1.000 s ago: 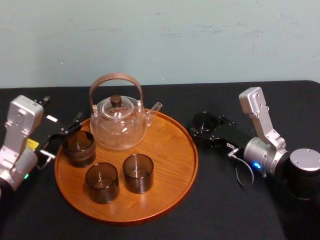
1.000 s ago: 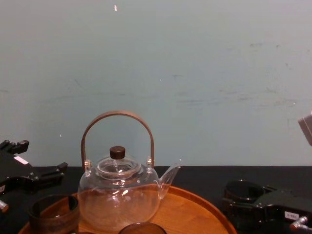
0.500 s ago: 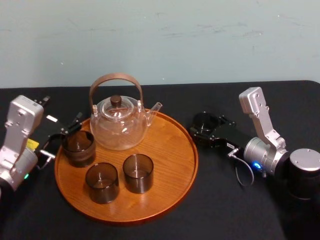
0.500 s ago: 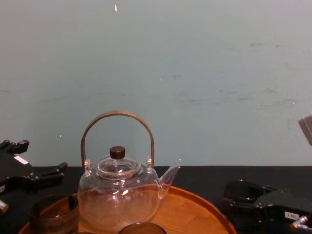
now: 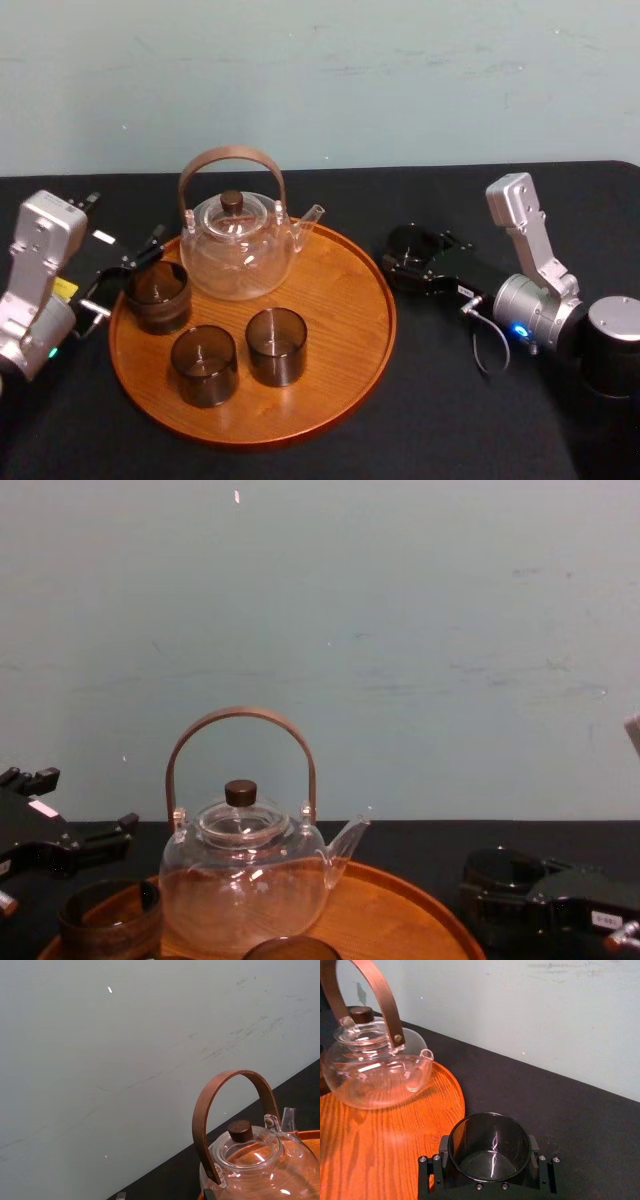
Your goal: Pick up the glass from the table and place it on the tray.
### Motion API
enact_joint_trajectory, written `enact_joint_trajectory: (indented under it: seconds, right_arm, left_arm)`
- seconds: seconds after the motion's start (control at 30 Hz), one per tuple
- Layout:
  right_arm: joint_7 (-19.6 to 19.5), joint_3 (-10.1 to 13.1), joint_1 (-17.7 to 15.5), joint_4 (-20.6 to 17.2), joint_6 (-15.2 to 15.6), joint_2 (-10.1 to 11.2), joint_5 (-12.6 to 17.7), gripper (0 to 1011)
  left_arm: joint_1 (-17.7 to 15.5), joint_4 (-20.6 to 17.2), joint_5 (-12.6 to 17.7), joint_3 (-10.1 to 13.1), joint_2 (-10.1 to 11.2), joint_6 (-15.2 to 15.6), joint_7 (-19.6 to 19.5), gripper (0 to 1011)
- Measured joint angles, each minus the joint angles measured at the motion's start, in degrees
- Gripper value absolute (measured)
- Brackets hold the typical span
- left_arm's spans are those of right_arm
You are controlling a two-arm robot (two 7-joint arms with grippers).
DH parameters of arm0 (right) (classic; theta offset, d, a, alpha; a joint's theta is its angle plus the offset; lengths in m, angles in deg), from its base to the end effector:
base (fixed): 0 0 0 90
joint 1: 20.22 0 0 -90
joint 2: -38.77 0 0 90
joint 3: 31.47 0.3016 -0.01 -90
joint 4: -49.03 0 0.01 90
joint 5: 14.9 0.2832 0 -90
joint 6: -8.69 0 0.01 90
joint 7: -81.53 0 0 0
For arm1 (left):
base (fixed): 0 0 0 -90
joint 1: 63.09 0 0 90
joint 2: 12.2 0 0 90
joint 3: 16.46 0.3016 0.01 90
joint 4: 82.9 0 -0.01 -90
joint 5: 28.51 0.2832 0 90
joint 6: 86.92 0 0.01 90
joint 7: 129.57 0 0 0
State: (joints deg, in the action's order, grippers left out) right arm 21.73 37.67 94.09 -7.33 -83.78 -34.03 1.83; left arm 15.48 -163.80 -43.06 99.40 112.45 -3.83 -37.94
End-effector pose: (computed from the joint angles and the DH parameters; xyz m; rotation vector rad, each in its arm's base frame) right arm 0.4083 -0.0551 -0.3390 -0.2268 0.0994 -0.8970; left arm 0.3358 0.0961 -0.3067 0.3044 -0.2851 1.2482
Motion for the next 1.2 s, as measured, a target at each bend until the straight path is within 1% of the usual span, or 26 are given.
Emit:
enact_joint_trajectory:
  seconds: [0.13, 0.4, 0.43, 0.53, 0.63, 0.77, 0.93, 1.03, 1.2]
  right_arm:
    - [0.46, -0.05, -0.61, -2.05, 0.55, 0.77, 0.44, 904]
    - [0.67, -1.01, -2.05, -8.14, 2.32, 2.54, 0.65, 904]
    - [0.69, -1.25, -2.27, -9.21, 2.55, 2.8, 0.65, 904]
    - [0.98, -1.73, -2.55, -10.8, 2.8, 3.12, 0.78, 904]
    - [1.9, -2.89, -2.63, -12.57, 3.09, 3.33, 1.17, 904]
    - [2.83, -4.26, -2.16, -13.01, 3.01, 3.22, 1.37, 904]
    - [4.12, -5.98, -1.07, -11.8, 2.37, 2.57, 1.59, 904]
    - [4.96, -7.21, -0.1, -10.18, 1.6, 1.91, 1.71, 905]
    - [5.74, -8.56, 1.16, -7.87, 0.86, 1.09, 1.68, 904]
  left_arm:
    - [0.0, 0.0, 0.0, 0.0, 0.0, 0.0, 0.0, 1001]
    - [0.0, 0.0, 0.0, 0.0, 0.0, 0.0, 0.0, 1001]
    - [0.0, 0.0, 0.0, 0.0, 0.0, 0.0, 0.0, 1002]
    - [0.0, 0.0, 0.0, 0.0, 0.0, 0.0, 0.0, 1001]
    - [0.0, 0.0, 0.0, 0.0, 0.0, 0.0, 0.0, 1001]
    - [0.0, 0.0, 0.0, 0.0, 0.0, 0.0, 0.0, 1001]
    - [0.0, 0.0, 0.0, 0.0, 0.0, 0.0, 0.0, 1001]
    - [0.0, 0.0, 0.0, 0.0, 0.0, 0.0, 0.0, 1001]
    - [0.0, 0.0, 0.0, 0.0, 0.0, 0.0, 0.0, 1001]
